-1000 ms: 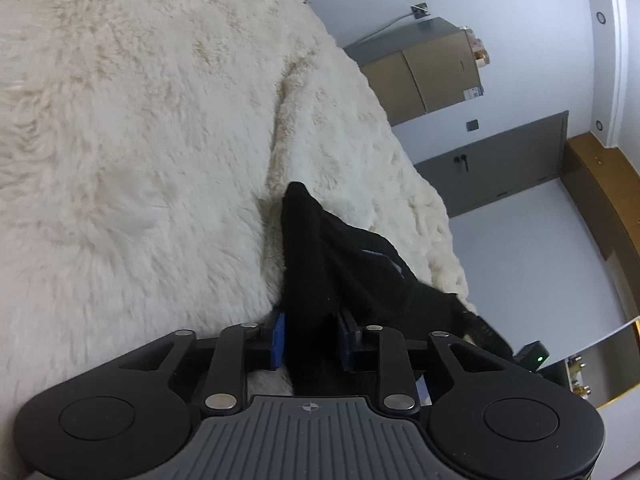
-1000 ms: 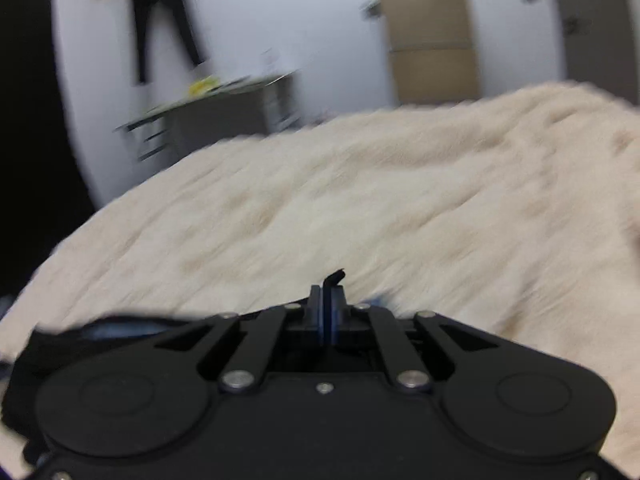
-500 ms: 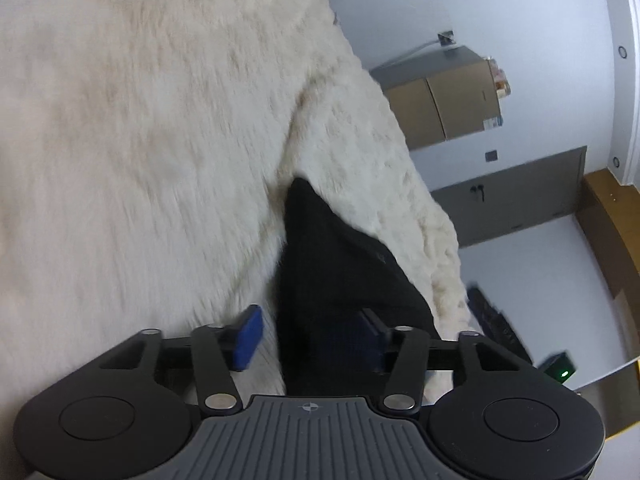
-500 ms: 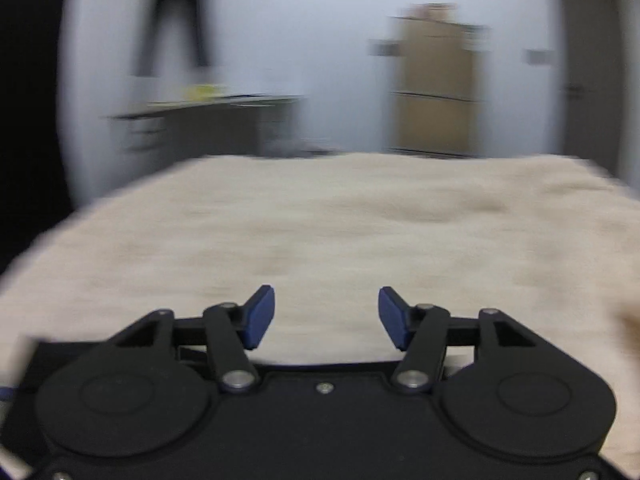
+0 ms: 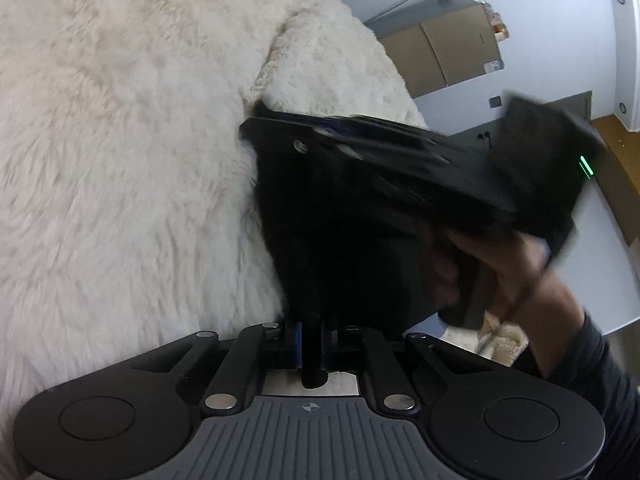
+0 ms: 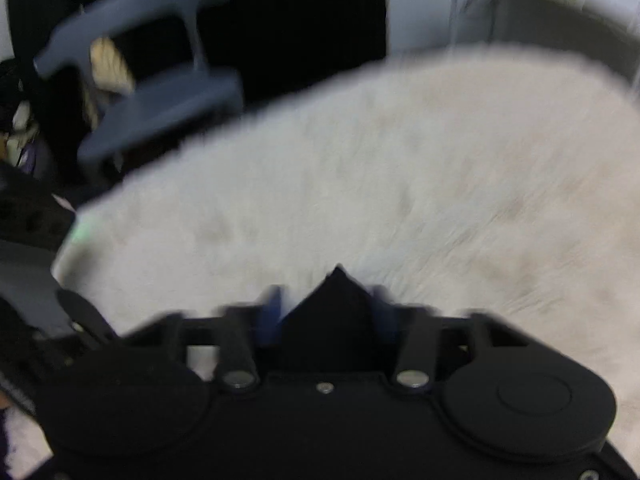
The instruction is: Fold clothes
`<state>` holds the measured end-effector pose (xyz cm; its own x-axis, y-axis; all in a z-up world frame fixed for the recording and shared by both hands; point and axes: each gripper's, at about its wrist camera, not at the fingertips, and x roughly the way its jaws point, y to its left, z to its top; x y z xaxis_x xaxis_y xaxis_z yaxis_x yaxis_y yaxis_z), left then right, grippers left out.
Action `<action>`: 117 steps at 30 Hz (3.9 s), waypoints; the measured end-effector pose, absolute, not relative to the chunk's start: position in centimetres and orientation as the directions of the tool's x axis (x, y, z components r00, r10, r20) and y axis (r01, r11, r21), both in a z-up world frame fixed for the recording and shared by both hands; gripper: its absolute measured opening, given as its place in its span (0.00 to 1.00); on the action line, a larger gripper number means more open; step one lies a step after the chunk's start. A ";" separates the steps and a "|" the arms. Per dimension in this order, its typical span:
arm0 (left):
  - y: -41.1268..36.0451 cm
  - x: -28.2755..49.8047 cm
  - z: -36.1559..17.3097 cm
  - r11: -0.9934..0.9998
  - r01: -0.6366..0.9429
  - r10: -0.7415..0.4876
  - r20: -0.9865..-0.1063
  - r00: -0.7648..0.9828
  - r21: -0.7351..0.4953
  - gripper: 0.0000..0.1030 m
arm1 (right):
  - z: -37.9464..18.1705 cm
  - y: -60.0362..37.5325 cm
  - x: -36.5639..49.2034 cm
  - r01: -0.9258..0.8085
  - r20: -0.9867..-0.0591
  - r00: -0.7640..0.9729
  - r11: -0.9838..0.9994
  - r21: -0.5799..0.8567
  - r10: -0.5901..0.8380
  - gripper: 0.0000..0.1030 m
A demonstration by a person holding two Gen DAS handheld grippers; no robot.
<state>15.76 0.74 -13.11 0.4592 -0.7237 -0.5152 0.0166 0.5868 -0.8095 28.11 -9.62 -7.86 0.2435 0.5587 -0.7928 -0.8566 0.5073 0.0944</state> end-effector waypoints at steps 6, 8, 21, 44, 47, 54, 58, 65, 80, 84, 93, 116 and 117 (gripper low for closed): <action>0.4 15.2 -13.4 0.591 -0.010 -0.708 -0.524 0.473 -0.807 0.05 | -7.9 -7.9 27.9 -0.829 -0.759 0.373 0.559 -0.015 0.533 0.01; 0.7 14.9 -13.5 0.565 -0.032 -0.724 -0.513 0.461 -0.825 0.05 | -8.4 -7.5 27.7 -0.806 -0.753 0.441 0.584 -0.094 0.489 0.00; 1.6 15.7 -13.9 0.514 -0.072 -0.735 -0.482 0.477 -0.855 0.29 | -0.9 -19.2 21.1 -0.554 -0.538 0.641 0.815 0.171 0.548 0.37; 8.8 14.3 -13.0 0.635 -0.054 -0.658 -0.575 0.486 -0.771 0.08 | -3.8 -14.5 13.2 -0.559 -0.449 0.749 0.829 -0.032 0.487 0.36; 8.9 14.2 -12.8 0.635 -0.056 -0.656 -0.576 0.488 -0.770 0.07 | -6.1 -12.3 12.6 -0.604 -0.513 0.732 0.775 -0.183 0.449 0.32; 9.3 13.8 -12.6 0.632 -0.062 -0.654 -0.575 0.491 -0.772 0.07 | -6.4 -21.8 14.5 -0.110 -0.416 0.905 0.896 -0.431 -0.089 0.37; 9.6 13.6 -12.5 0.630 -0.065 -0.654 -0.575 0.493 -0.773 0.08 | -3.6 -25.2 11.1 -0.062 -0.395 0.916 0.946 -0.319 -0.073 0.45; 10.0 13.1 -12.2 0.622 -0.070 -0.646 -0.562 0.517 -0.780 0.21 | -4.2 -19.1 7.9 -0.290 -0.426 0.890 0.921 -0.259 0.160 0.49; 10.9 13.9 -11.1 0.563 -0.037 -0.632 -0.459 0.624 -0.826 0.51 | -6.5 -31.5 17.8 0.262 -0.454 0.795 0.903 -0.341 -0.402 0.15; 10.2 13.8 -10.0 0.606 0.008 -0.611 -0.458 0.646 -0.796 0.52 | -3.3 -35.7 15.0 0.319 -0.414 0.827 0.924 -0.210 -0.380 0.30; 8.3 15.2 -7.3 0.711 0.167 -0.555 -0.400 0.730 -0.683 0.64 | -3.9 -26.2 9.5 -0.102 -0.437 0.898 0.991 -0.081 0.056 0.51; 8.2 23.6 -11.1 0.769 0.060 -0.505 -0.547 0.668 -0.636 0.18 | -11.4 -23.7 8.3 -0.278 -0.434 0.881 0.948 -0.155 0.188 0.44; 8.5 22.9 -10.5 0.771 0.057 -0.501 -0.550 0.668 -0.634 0.21 | -11.3 -23.7 8.3 -0.274 -0.431 0.883 0.948 -0.159 0.183 0.47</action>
<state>22.92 8.50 -10.46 0.6682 -0.5014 -0.5497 0.0568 0.7710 -0.6343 8.27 -23.70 -11.32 0.8834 0.1829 -0.4314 -0.2743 0.9483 -0.1595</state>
